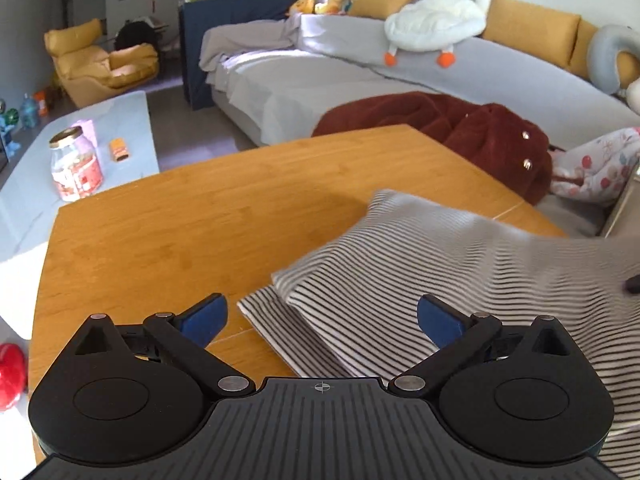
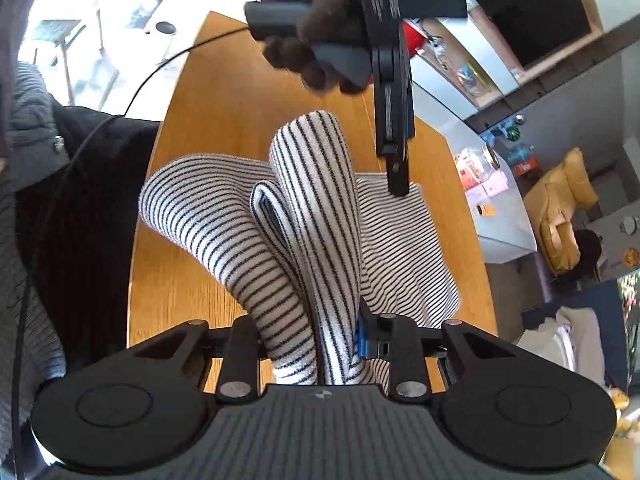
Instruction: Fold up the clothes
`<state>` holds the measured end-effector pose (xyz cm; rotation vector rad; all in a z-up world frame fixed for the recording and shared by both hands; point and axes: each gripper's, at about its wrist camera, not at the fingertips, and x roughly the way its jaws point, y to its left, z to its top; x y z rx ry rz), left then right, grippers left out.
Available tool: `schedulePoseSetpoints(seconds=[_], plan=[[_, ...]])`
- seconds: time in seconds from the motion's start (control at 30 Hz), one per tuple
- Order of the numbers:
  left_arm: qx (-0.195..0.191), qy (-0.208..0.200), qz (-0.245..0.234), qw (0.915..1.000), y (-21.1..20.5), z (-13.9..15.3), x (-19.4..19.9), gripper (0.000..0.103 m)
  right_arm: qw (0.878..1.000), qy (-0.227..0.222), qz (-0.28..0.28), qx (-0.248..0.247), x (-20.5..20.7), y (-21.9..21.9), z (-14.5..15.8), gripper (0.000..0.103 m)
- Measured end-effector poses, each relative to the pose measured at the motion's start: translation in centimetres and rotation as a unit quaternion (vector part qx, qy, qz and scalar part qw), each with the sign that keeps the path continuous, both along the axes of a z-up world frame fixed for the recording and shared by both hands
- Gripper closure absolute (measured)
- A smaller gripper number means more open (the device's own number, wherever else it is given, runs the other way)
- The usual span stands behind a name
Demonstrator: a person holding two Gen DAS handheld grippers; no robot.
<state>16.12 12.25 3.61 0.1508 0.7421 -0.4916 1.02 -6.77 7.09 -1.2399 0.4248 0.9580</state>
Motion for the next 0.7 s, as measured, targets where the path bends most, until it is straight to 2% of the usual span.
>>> schedulePoseSetpoints(seconds=[0.07, 0.13, 0.27, 0.4, 0.53, 0.6, 0.7], plan=[[0.009, 0.016, -0.021, 0.9996, -0.4, -1.4, 0.4, 0.000, 1.000, -0.012, 0.021, -0.016, -0.1, 0.2, 2.8, 0.076], [0.002, 0.027, -0.041, 0.9988, -0.5, -2.5, 0.2, 0.001, 0.999, -0.022, 0.035, -0.027, 0.3, 0.5, 5.4, 0.076], [-0.023, 0.037, -0.057, 0.9974, 0.0, -3.1, 0.3, 0.001, 0.999, 0.009, 0.037, -0.020, 5.8, 2.3, 7.3, 0.076], [-0.039, 0.045, -0.068, 0.9959, 0.9, -3.3, 0.2, 0.002, 0.996, 0.075, 0.049, -0.023, 11.7, 3.8, 5.4, 0.075], [-0.032, 0.029, -0.034, 0.9985, 3.0, -2.1, -0.9, 0.002, 0.989, 0.139, 0.052, -0.026, 16.0, 4.6, 1.7, 0.074], [-0.039, 0.021, -0.022, 0.9988, 4.4, -1.1, -1.7, 0.002, 0.986, 0.152, 0.060, -0.024, 17.1, 4.9, 0.3, 0.073], [-0.070, 0.009, -0.011, 0.9974, 6.3, 0.6, -2.9, 0.002, 0.986, 0.151, 0.067, -0.013, 17.1, 4.6, -0.2, 0.073]])
